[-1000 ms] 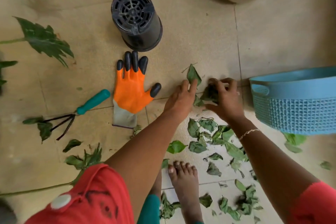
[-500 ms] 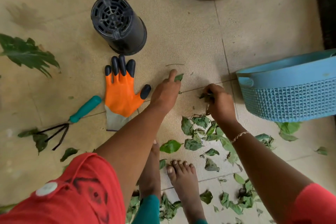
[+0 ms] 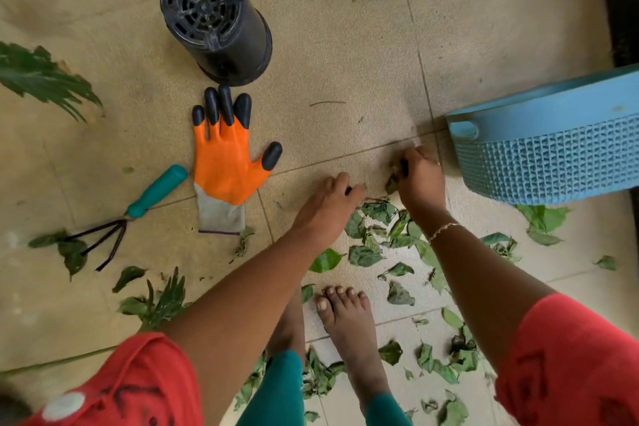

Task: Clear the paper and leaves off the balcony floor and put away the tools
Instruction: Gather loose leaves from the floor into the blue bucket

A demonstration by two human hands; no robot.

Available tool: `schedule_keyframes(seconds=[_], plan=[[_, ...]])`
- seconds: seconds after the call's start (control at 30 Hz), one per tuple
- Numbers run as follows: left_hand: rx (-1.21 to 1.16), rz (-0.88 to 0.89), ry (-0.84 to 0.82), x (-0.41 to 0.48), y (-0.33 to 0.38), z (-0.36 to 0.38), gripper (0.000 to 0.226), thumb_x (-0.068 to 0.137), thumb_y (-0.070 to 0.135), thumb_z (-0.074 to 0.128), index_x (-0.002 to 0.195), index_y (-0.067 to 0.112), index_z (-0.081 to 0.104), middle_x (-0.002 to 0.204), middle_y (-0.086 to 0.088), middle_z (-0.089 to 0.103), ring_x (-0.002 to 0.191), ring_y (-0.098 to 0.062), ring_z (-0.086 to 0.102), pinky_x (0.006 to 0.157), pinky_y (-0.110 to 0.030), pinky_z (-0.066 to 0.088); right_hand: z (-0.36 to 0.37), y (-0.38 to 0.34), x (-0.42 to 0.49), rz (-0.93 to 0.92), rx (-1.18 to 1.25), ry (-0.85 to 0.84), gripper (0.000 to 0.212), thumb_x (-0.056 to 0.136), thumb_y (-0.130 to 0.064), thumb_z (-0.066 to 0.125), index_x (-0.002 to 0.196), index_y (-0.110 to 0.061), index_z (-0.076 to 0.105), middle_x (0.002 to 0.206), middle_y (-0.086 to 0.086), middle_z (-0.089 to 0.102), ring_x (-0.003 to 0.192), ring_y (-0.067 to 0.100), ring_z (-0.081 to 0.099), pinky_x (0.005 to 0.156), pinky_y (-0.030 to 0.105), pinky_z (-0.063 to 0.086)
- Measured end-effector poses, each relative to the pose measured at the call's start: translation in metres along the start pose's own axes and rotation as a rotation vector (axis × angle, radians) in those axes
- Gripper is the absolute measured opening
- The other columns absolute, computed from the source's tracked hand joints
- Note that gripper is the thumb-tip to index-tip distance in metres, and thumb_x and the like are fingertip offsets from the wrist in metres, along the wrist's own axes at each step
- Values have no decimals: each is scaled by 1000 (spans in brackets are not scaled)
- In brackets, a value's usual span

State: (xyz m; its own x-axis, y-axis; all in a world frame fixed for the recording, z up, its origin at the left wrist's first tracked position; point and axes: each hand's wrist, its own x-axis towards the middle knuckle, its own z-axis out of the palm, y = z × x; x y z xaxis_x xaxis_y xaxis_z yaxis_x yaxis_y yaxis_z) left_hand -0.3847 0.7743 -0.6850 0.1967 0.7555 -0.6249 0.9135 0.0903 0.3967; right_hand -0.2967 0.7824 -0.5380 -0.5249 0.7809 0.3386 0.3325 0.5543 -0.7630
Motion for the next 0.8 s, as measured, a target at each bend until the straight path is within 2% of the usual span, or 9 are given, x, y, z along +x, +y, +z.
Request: schedule_keyframes(seconds=[0.07, 0.13, 0.17, 0.2, 0.27, 0.33, 0.4, 0.5, 0.8], plan=[[-37, -63, -34, -5, 5, 14, 63, 86, 30, 63, 136, 13, 28, 132, -11, 27, 120, -24, 37, 85, -30, 43, -3, -10, 5, -91, 97, -25, 17, 48, 3, 26, 64, 3, 33, 21, 25, 29, 74, 14, 49, 74, 16, 31], [1, -64, -44, -9, 12, 24, 90, 76, 48, 69, 140, 11, 19, 137, -14, 22, 122, -26, 34, 93, -31, 43, -7, 5, 1, -130, 23, 47, 8, 63, 7, 32, 64, 3, 38, 28, 20, 39, 52, 43, 30, 73, 21, 32], [49, -43, -45, -12, 16, 29, 101, 71, 54, 70, 142, 9, 13, 139, -16, 20, 124, -29, 33, 93, -31, 44, -9, 27, -10, 11, -76, -19, 19, 81, 5, 29, 68, 5, 43, 51, -2, 25, 37, 33, 13, 66, 26, 34], [102, -19, -41, -13, 20, 33, 111, 68, 59, 69, 144, 9, 6, 140, -18, 17, 125, -31, 32, 92, -32, 46, -13, 58, -26, 245, -199, -157, 31, 94, -5, 25, 78, 9, 49, 93, 26, 47, 47, 23, 36, 56, 27, 34], [180, -1, -55, -14, 27, 43, 122, 66, 65, 67, 145, 8, -6, 143, -21, 11, 128, -35, 29, 91, -33, 49, -20, 118, -71, 824, -398, -431, 28, 94, -19, 41, 108, 2, 53, 104, 19, 48, 95, 33, 54, 63, 33, 44], [211, -22, -53, -13, 35, 51, 128, 66, 66, 67, 141, 6, -17, 144, -22, 6, 127, -37, 29, 92, -35, 49, -23, 149, -101, 1030, -519, -576, 60, 80, -35, 69, 130, -13, 43, 129, 17, 36, 113, 39, 45, 75, 45, 52], [234, -46, -25, -11, 42, 55, 127, 69, 61, 68, 139, 4, -21, 144, -23, 8, 125, -38, 31, 92, -34, 50, -13, 153, -104, 1010, -504, -658, 103, 64, -46, 79, 146, -31, 18, 143, 17, 20, 124, 38, 36, 90, 52, 48], [245, -73, 0, -5, 46, 57, 112, 79, 45, 67, 142, 2, -15, 141, -23, 16, 122, -36, 36, 90, -33, 50, 6, 154, -93, 821, -536, -777, 120, 63, -46, 80, 147, -38, -4, 151, 17, 4, 131, 38, 24, 95, 50, 45], [66, -37, 57, 4, 42, 42, 42, 90, 1, 49, 130, 7, 38, 129, -13, 43, 116, -28, 45, 89, -32, 45, 23, 158, -101, 637, -540, -779, 40, 85, -6, 58, 124, -10, 50, 127, 16, 41, 102, 36, 49, 71, 42, 52]])
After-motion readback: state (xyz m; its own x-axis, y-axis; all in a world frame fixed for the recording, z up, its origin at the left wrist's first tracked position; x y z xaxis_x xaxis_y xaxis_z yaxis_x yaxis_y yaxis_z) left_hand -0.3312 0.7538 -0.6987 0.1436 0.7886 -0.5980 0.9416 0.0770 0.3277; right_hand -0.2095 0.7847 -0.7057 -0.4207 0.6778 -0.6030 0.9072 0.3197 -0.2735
